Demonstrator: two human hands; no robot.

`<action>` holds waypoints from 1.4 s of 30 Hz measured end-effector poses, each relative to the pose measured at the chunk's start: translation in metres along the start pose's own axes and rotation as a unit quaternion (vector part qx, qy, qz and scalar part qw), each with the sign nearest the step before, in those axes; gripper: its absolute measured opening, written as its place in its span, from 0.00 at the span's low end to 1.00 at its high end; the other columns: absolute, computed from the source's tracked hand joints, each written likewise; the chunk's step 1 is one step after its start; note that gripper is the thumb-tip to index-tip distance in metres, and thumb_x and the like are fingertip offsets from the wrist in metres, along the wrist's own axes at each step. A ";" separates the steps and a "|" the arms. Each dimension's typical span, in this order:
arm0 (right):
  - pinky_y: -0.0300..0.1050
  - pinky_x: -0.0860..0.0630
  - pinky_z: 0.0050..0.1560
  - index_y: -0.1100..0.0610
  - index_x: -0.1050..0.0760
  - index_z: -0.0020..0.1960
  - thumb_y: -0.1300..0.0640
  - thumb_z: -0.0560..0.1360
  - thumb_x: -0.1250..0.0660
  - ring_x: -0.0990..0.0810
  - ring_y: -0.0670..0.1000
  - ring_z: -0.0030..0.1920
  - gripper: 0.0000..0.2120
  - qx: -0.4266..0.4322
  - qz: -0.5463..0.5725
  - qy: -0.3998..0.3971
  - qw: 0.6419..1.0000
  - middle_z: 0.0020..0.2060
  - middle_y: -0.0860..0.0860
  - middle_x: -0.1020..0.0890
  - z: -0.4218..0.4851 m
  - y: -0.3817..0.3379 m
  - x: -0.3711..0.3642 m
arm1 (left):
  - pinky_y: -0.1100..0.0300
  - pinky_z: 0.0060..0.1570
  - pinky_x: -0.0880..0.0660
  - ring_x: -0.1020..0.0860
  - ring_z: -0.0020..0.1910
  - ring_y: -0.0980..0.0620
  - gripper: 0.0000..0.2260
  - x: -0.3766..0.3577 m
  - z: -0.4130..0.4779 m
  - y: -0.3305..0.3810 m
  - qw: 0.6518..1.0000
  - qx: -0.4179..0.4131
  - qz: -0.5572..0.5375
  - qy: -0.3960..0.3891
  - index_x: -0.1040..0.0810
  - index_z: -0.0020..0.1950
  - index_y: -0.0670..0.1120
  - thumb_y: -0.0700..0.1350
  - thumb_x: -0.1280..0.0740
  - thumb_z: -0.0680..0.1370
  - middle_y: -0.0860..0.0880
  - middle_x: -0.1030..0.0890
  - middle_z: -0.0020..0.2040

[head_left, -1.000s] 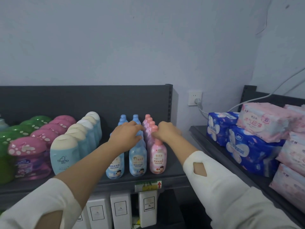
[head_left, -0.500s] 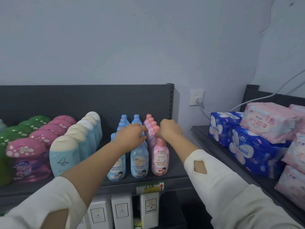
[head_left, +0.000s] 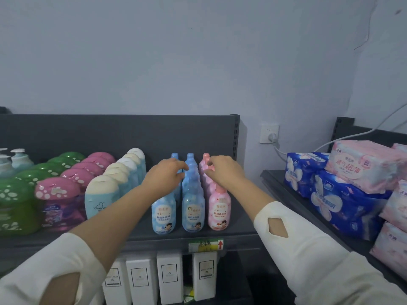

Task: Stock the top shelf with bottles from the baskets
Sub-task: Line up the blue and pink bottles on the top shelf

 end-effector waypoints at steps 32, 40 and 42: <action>0.39 0.32 0.41 0.58 0.22 0.57 0.57 0.74 0.31 0.28 0.43 0.37 0.12 0.133 0.061 -0.160 0.976 0.36 0.46 0.25 -0.008 -0.103 -0.044 | 0.60 0.48 0.28 0.22 0.48 0.47 0.15 -0.034 0.007 -0.087 0.983 0.049 -0.177 -0.030 0.24 0.62 0.49 0.43 0.34 0.76 0.45 0.19 0.47; 0.48 0.24 0.56 0.60 0.22 0.60 0.59 0.73 0.30 0.20 0.52 0.53 0.15 0.110 0.096 -0.155 0.977 0.51 0.55 0.18 -0.008 -0.095 -0.046 | 0.59 0.45 0.29 0.22 0.47 0.48 0.13 -0.032 0.012 -0.082 0.987 0.041 -0.158 -0.012 0.23 0.60 0.51 0.45 0.34 0.76 0.47 0.19 0.47; 0.49 0.24 0.57 0.59 0.23 0.60 0.58 0.73 0.30 0.20 0.51 0.53 0.16 0.103 0.099 -0.157 0.977 0.52 0.55 0.18 -0.008 -0.094 -0.047 | 0.61 0.43 0.31 0.23 0.44 0.49 0.13 -0.034 0.012 -0.083 0.985 0.045 -0.169 -0.010 0.23 0.60 0.51 0.46 0.33 0.76 0.46 0.19 0.47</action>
Point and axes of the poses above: each hand's wrist, its own z-axis towards the middle knuckle, its own x-axis out of the back of the hand, y = z × x, the point moved 8 cm from there along z, towards the middle knuckle
